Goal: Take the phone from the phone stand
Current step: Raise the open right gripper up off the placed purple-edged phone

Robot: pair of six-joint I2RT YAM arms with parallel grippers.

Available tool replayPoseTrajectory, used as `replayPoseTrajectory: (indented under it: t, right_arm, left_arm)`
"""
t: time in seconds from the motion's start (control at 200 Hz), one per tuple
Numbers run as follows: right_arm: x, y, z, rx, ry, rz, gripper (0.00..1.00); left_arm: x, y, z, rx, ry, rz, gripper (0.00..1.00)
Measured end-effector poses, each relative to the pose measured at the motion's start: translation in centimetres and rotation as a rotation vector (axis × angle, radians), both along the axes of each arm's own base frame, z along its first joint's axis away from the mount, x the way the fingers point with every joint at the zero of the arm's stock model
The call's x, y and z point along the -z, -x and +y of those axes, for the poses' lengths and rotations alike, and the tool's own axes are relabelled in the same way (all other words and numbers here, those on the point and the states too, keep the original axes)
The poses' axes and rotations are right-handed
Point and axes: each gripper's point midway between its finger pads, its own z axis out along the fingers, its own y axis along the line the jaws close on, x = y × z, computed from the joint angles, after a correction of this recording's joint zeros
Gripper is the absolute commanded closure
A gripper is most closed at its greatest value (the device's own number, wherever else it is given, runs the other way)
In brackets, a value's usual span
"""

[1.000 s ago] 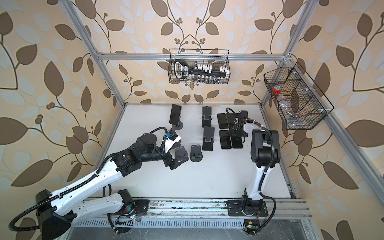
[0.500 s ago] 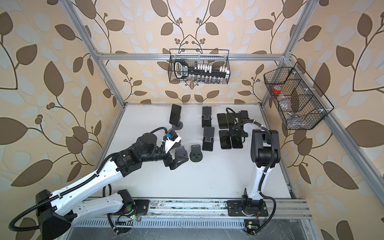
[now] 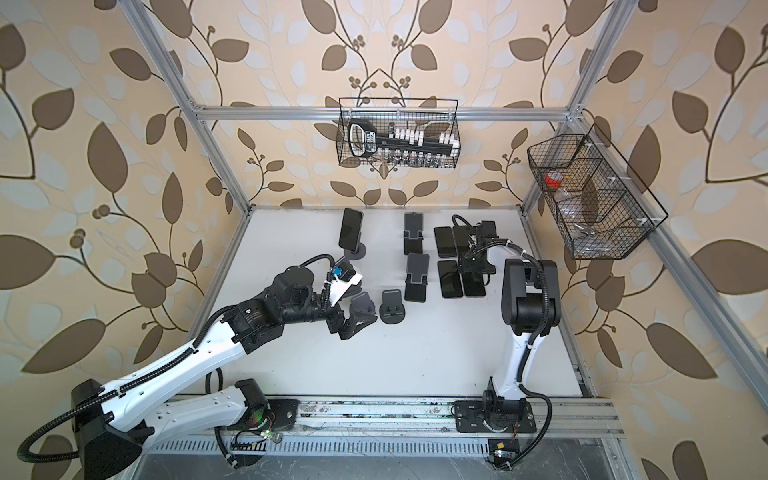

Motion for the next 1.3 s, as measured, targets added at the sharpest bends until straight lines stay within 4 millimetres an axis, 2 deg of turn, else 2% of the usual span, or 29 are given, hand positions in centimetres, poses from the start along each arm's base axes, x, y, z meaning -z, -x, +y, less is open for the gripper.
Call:
replayPoseTrajectory:
  t: [0.18,0.435,0.9,1.3]
  right_arm:
    - [0.0,0.0,0.1,0.001,-0.007,0.001,0.25]
    - [0.1,0.2,0.1,0.008,-0.011,0.008,0.19]
    - [-1.2,-0.2,0.2,0.011,-0.02,-0.007,0.2]
    - [-4.3,-0.2,0.5,0.031,-0.039,-0.058,0.22]
  left_arm:
    - [0.0,0.0,0.0,0.003,-0.002,-0.006,0.01]
    - [0.0,0.0,0.0,0.008,-0.006,-0.016,0.01]
    - [0.0,0.0,0.0,0.008,-0.006,-0.016,0.01]
    - [0.0,0.1,0.1,0.007,-0.009,-0.013,0.02]
